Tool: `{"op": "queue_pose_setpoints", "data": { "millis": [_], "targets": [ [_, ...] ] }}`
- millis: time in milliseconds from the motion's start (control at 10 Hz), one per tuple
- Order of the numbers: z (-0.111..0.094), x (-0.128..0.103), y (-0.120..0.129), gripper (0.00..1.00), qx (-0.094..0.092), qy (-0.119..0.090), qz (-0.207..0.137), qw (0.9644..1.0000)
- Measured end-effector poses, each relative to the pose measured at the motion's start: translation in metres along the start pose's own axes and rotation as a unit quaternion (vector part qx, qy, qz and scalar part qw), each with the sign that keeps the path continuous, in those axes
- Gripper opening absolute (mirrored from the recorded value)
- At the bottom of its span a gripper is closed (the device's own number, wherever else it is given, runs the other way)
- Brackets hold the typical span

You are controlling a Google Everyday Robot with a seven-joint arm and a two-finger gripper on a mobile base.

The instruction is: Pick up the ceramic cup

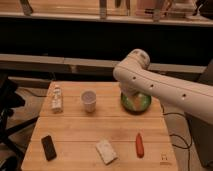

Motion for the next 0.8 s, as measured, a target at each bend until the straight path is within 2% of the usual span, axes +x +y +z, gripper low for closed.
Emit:
{"op": "queue_pose_setpoints", "data": {
  "millis": [100, 300, 800],
  "targets": [
    [0.001, -0.001, -0.003, 0.80, 0.002, 0.000, -0.004, 1.0000],
    [0.000, -0.017, -0.020, 0.80, 0.011, -0.001, -0.024, 0.9997],
    [0.002, -0.022, -0.034, 0.80, 0.023, -0.003, -0.070, 0.9973]
  ]
}}
